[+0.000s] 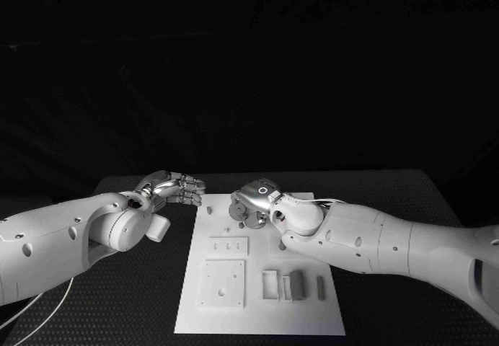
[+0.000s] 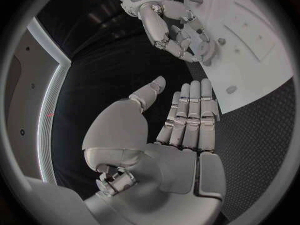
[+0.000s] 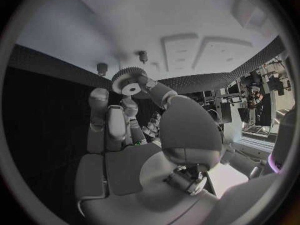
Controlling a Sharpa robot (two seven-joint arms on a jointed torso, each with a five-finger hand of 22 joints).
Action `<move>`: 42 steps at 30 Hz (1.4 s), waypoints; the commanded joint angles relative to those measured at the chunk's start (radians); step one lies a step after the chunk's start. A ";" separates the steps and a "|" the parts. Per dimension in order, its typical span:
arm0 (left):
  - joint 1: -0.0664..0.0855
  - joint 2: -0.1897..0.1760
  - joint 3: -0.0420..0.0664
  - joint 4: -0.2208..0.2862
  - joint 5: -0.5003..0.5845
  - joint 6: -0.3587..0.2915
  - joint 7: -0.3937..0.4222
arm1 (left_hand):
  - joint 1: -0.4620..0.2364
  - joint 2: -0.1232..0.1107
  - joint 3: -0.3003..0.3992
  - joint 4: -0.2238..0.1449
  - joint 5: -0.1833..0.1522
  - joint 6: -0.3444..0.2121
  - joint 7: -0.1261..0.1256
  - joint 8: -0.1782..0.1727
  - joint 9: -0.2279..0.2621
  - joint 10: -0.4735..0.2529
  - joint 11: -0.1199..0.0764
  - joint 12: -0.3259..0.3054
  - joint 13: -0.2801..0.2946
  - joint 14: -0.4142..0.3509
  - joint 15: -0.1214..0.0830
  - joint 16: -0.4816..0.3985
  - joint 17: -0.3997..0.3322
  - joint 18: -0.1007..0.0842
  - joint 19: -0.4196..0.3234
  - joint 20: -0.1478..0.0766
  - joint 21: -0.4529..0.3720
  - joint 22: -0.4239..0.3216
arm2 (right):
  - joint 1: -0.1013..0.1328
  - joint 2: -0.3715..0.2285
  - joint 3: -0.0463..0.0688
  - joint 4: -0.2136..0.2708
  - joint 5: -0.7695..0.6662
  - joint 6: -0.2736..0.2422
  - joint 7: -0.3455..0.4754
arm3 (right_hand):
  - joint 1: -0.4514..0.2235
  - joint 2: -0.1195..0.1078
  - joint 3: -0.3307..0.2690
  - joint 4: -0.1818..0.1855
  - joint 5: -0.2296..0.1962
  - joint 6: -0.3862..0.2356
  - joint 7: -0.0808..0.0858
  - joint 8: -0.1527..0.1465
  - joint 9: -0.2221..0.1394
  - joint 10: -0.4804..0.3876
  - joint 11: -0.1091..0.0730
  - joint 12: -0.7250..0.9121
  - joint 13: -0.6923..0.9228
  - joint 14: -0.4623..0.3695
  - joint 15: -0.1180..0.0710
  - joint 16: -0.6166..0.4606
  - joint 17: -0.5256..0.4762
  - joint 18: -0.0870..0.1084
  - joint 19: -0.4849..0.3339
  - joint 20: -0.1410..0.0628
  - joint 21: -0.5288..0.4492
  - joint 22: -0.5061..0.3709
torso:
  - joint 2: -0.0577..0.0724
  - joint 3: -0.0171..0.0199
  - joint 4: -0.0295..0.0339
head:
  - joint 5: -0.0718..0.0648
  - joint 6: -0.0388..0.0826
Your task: Assemble the parts on the task board
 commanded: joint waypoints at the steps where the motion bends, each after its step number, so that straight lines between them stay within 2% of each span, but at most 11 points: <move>1: 0.001 0.003 0.001 -0.001 -0.003 0.009 0.012 | -0.008 -0.001 -0.002 0.005 -0.002 -0.006 0.005 0.001 -0.002 0.001 0.009 -0.005 0.002 0.002 0.002 -0.004 0.001 0.009 -0.007 0.000 -0.007 0.001 | -0.002 0.011 -0.003 -0.016 -0.050 -0.022 -0.027 | 0.003 -0.009 -0.001 0.007 0.000 0.172 0.007 -0.005 -0.001 0.005 -0.001 -0.001 -0.001 0.009 -0.001 -0.004 0.001 0.058 0.007 -0.002 0.002 0.013 | 0.000 0.0007 0.0005 | 0.003 -0.001; 14: 0.001 0.008 0.001 -0.008 -0.003 0.013 0.012 | -0.008 -0.001 -0.002 0.006 -0.002 -0.006 0.005 0.002 -0.002 0.001 0.009 -0.005 0.002 0.003 0.002 -0.005 0.003 0.009 -0.007 0.000 -0.007 0.002 | -0.003 0.041 -0.007 -0.049 -0.050 -0.019 -0.026 | 0.004 -0.011 0.001 0.009 0.000 0.172 0.007 -0.007 -0.001 0.006 -0.001 -0.002 -0.003 0.010 -0.002 -0.005 0.001 0.058 0.009 -0.003 0.001 0.013 | 0.000 0.0022 -0.0005 | 0.009 -0.001; 20: 0.000 0.011 0.001 -0.009 -0.003 0.015 0.010 | -0.009 -0.001 -0.002 0.006 -0.002 -0.006 0.005 0.002 -0.002 0.001 0.009 -0.006 0.003 0.003 0.003 -0.006 0.003 0.009 -0.007 0.000 -0.008 0.002 | -0.004 0.052 -0.007 -0.069 -0.050 -0.001 -0.017 | 0.005 -0.012 0.001 0.010 -0.001 0.171 0.007 -0.008 -0.002 0.007 -0.001 -0.002 -0.004 0.011 -0.002 -0.005 0.002 0.058 0.009 -0.004 0.001 0.013 | 0.000 0.0021 -0.0009 | 0.010 0.000; 28: 0.000 0.013 0.001 -0.011 -0.003 0.015 0.010 | -0.009 -0.001 -0.002 0.006 -0.002 -0.007 0.005 0.002 -0.003 0.000 0.009 -0.006 0.003 0.003 0.003 -0.007 0.004 0.009 -0.007 0.000 -0.008 0.002 | -0.007 0.062 -0.008 -0.087 -0.030 0.033 -0.010 | 0.005 -0.015 0.001 0.010 -0.001 0.169 0.008 -0.011 -0.003 0.007 0.000 -0.003 -0.005 0.010 -0.001 -0.006 0.000 0.058 0.009 -0.004 0.000 0.013 | 0.000 0.0020 -0.0013 | 0.013 -0.002; 42: 0.000 0.015 0.001 -0.014 -0.003 0.015 0.010 | -0.009 -0.001 -0.002 0.007 -0.002 -0.007 0.005 0.002 -0.003 0.000 0.009 -0.007 0.004 0.003 0.003 -0.008 0.005 0.009 -0.008 0.001 -0.009 0.003 | -0.008 0.071 -0.009 -0.120 -0.021 0.041 -0.006 | 0.007 -0.017 0.002 0.010 -0.001 0.166 0.009 -0.014 -0.004 0.007 0.001 -0.004 -0.007 0.009 0.000 -0.008 -0.003 0.058 0.009 -0.004 -0.002 0.013 | 0.001 0.0031 -0.0017 | 0.014 -0.007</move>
